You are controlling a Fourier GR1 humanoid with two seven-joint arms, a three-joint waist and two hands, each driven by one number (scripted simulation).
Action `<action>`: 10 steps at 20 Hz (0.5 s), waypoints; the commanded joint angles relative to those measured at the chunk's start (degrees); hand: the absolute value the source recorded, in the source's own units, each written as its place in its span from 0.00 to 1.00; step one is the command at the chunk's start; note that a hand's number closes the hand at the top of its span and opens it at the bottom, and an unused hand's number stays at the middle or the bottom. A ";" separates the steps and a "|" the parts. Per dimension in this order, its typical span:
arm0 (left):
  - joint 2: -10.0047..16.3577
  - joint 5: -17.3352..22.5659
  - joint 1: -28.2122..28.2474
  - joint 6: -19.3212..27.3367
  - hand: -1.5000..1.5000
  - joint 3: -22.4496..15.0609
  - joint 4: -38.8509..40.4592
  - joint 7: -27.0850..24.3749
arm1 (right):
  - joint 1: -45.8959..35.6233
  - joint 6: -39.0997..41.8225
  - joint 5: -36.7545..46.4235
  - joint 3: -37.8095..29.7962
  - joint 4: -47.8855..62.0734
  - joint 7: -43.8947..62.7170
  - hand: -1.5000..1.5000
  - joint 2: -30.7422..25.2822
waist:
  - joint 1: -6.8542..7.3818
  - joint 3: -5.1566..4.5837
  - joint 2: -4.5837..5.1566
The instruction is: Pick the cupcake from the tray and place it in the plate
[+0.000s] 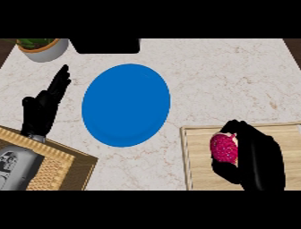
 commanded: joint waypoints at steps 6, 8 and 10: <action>-1.78 -0.14 0.45 -0.76 0.50 1.62 1.13 -0.75 | -11.76 1.94 2.23 5.83 -0.24 -1.75 1.00 8.83 | 0.56 -0.46 0.42; -2.81 -0.94 -1.06 0.17 0.50 0.72 1.49 -0.76 | -19.55 5.36 -0.61 4.94 3.95 2.11 1.00 13.33 | 0.90 -0.48 0.51; -2.16 -0.58 -2.90 -0.68 0.50 1.69 2.03 0.34 | -21.46 2.54 -4.30 2.74 9.56 -1.30 1.00 13.47 | 0.78 -0.45 0.54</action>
